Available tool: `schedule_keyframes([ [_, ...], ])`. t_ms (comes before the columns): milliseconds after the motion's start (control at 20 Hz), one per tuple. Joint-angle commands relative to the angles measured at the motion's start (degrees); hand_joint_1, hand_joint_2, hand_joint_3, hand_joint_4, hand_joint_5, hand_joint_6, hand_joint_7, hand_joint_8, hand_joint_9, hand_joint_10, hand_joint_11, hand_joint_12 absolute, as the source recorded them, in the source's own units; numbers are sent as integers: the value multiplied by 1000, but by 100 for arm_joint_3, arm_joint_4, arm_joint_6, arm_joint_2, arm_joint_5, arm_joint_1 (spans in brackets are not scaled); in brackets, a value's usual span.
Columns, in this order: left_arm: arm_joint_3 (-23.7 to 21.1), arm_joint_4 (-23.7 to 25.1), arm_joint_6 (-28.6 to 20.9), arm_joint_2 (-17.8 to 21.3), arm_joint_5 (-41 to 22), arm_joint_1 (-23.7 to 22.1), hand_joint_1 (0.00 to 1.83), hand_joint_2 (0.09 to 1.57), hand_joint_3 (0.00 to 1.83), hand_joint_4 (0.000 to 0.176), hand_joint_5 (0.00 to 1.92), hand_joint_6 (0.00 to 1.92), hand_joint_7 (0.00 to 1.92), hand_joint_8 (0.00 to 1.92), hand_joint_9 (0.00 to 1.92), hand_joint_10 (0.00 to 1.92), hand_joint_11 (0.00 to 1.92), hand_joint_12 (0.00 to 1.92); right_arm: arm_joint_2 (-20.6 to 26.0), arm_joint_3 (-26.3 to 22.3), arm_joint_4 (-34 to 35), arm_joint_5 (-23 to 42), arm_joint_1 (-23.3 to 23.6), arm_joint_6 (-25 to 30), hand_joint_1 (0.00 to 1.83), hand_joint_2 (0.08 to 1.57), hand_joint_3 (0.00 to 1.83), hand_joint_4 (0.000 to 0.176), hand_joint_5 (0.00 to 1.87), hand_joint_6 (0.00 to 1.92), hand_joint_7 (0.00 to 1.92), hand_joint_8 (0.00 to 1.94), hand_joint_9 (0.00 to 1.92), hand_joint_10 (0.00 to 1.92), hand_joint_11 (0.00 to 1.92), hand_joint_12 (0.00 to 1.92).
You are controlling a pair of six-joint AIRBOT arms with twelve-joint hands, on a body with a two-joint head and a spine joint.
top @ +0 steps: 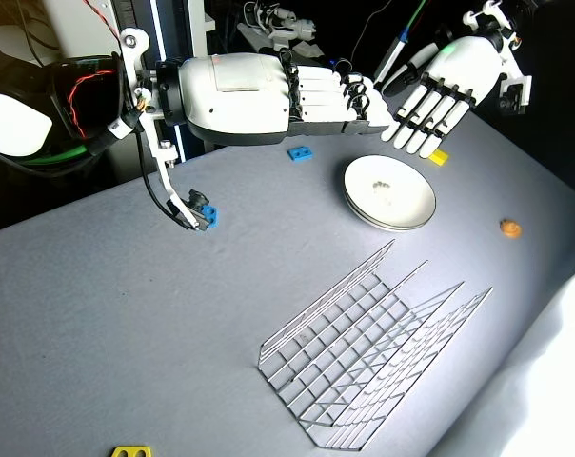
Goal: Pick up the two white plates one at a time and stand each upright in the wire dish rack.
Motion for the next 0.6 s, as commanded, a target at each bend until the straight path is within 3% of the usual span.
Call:
schedule_keyframes([
  [0,9,-386,-26,-18,-227,-84,0,1171,0,0,45,0,19,0,0,0,0,0,6,-25,73,701,46,-17,0,1246,19,0,11,4,0,0,0,0,0,0],
  [200,29,-98,-97,-37,-203,-35,0,1148,0,0,33,1,0,0,0,0,0,0,-89,-21,54,601,37,-306,0,1240,12,0,23,9,7,3,0,0,0,0],
  [250,64,-63,-97,-37,-204,1,0,1137,0,0,32,0,0,0,0,0,0,0,-123,-22,54,587,16,-397,212,1101,0,0,4,1,1,0,0,0,0,0],
  [300,100,-50,-97,-38,-204,42,0,1137,0,0,29,0,0,0,0,0,0,0,-154,-22,54,559,-2,-502,68,1191,7,0,7,1,0,0,0,0,0,0],
  [350,142,-46,-97,-42,-204,91,0,1131,0,0,25,0,0,0,0,0,0,0,-183,-22,54,540,-10,-603,613,1089,0,0,1,0,0,0,0,0,0,0],
  [400,187,-16,-97,-57,-203,140,0,1129,0,0,24,0,0,0,0,0,0,0,-211,-22,54,517,-21,-721,122,1217,17,0,0,0,0,0,0,0,0,0],
  [450,225,20,-97,-67,-203,199,0,1128,0,0,28,1,0,0,0,0,0,0,-237,-21,54,478,-29,-781,24,1268,32,0,0,0,0,0,0,0,0,0],
  [550,275,28,-94,-72,-203,373,0,1118,0,0,7,0,0,0,0,0,0,0,-304,-20,55,455,-61,-883,0,1298,9,0,0,0,0,0,0,0,0,0],
])
